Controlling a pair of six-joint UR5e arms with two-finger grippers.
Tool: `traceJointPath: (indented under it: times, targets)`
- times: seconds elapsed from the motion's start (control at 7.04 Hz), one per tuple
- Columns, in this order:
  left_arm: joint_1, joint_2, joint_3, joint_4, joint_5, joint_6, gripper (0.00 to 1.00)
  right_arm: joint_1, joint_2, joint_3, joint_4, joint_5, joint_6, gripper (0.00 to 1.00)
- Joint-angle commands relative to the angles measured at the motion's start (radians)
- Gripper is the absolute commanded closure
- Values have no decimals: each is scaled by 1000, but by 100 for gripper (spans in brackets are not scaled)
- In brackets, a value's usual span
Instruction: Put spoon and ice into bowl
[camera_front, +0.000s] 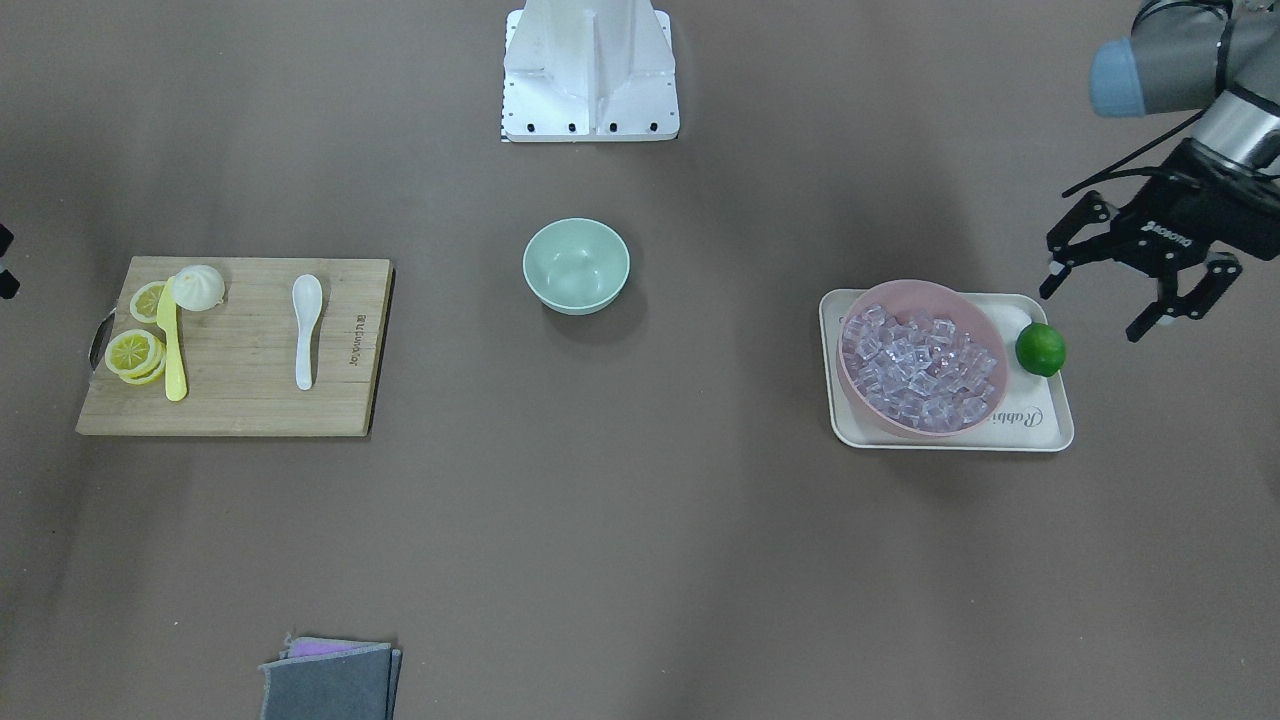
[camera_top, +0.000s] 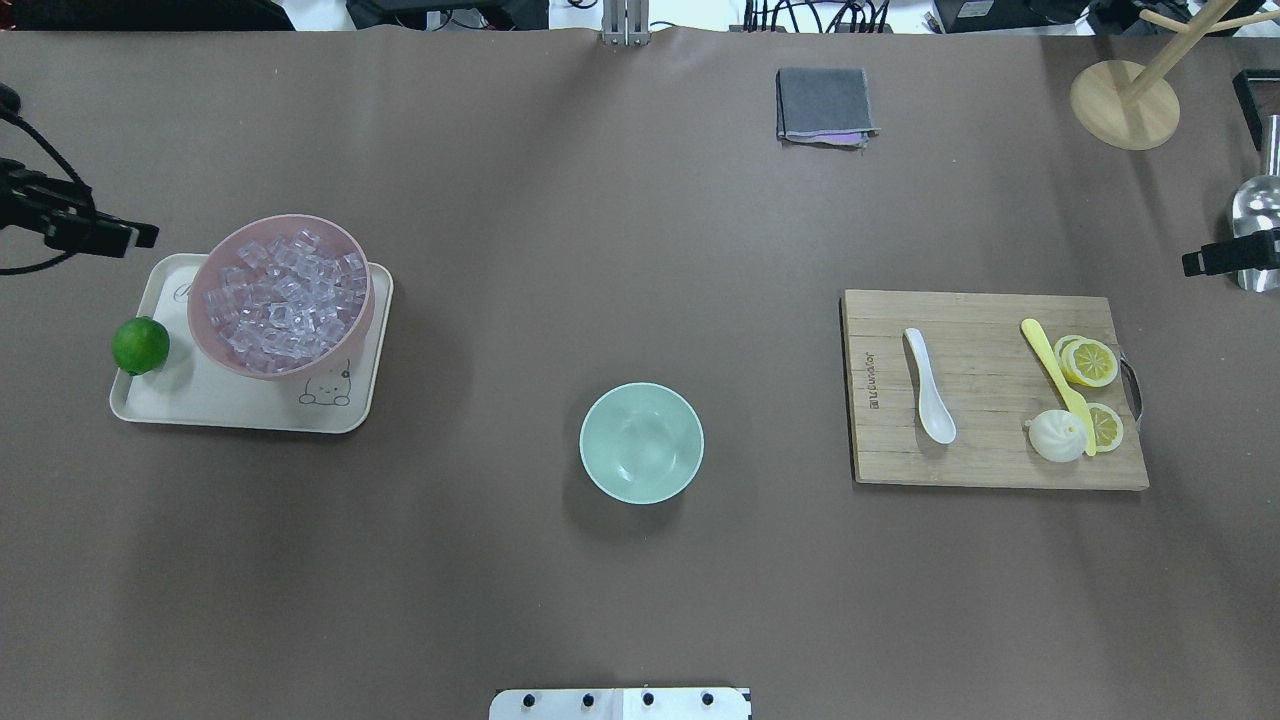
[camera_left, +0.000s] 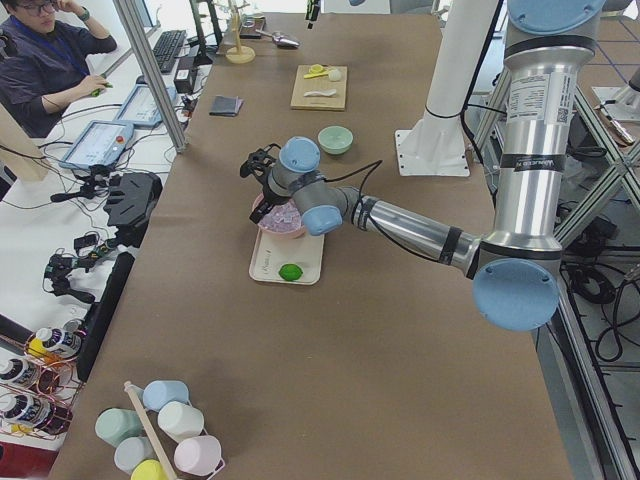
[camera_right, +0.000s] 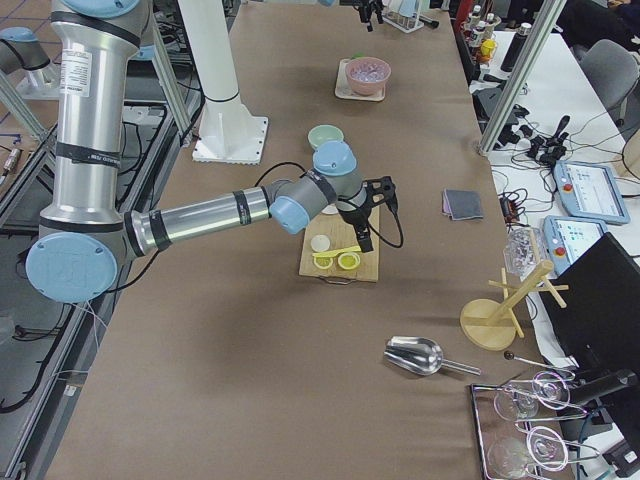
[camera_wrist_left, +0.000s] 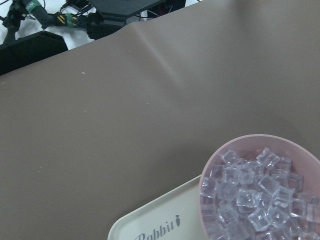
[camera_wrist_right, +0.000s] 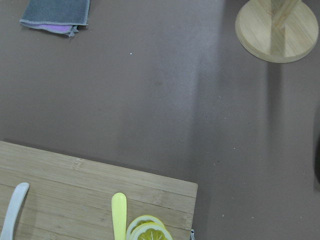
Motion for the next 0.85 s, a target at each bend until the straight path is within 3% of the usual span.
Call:
traceJointPath:
  times: [0.0,0.14,0.28,0.43,0.71]
  targets:
    - [163,1,-16,0,169,-74,3,-21,0,5,2,-22,21,0]
    - [217,-1,-13,3,238,-75,6,-23,0,5,2,-21,21,0]
    - [231,2,-7,5,252,-75,21,-23,0,5,2,-22,19,0]
    - [234,7,-7,6,252,-74,27,-23,0,5,2,-22,19,0]
    - [274,8,13,8,309,-74,29,-23,0,3,2,-27,19,0]
